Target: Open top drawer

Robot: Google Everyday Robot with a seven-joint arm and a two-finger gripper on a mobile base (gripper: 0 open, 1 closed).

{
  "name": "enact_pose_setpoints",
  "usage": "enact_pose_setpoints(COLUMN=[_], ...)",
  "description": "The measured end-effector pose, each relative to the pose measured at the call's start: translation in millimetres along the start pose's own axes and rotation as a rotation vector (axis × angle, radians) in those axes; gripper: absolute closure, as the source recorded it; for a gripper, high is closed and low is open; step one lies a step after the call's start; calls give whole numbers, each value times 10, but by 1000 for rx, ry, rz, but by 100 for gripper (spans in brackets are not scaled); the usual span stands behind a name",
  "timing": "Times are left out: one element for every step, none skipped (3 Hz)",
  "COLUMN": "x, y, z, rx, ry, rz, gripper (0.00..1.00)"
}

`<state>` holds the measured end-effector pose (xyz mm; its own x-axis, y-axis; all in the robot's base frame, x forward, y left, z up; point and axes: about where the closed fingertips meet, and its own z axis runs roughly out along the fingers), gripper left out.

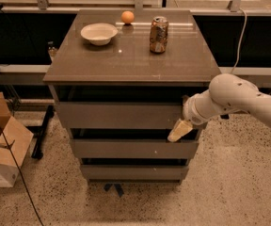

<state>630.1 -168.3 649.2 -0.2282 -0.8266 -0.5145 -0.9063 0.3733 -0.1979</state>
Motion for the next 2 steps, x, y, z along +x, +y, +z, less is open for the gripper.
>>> enact_pose_setpoints(x=[-21,-16], y=[174,230], z=[-121,-168], rx=[-47,-55], ry=[28,42], rz=[-78,-95], gripper=[46,69])
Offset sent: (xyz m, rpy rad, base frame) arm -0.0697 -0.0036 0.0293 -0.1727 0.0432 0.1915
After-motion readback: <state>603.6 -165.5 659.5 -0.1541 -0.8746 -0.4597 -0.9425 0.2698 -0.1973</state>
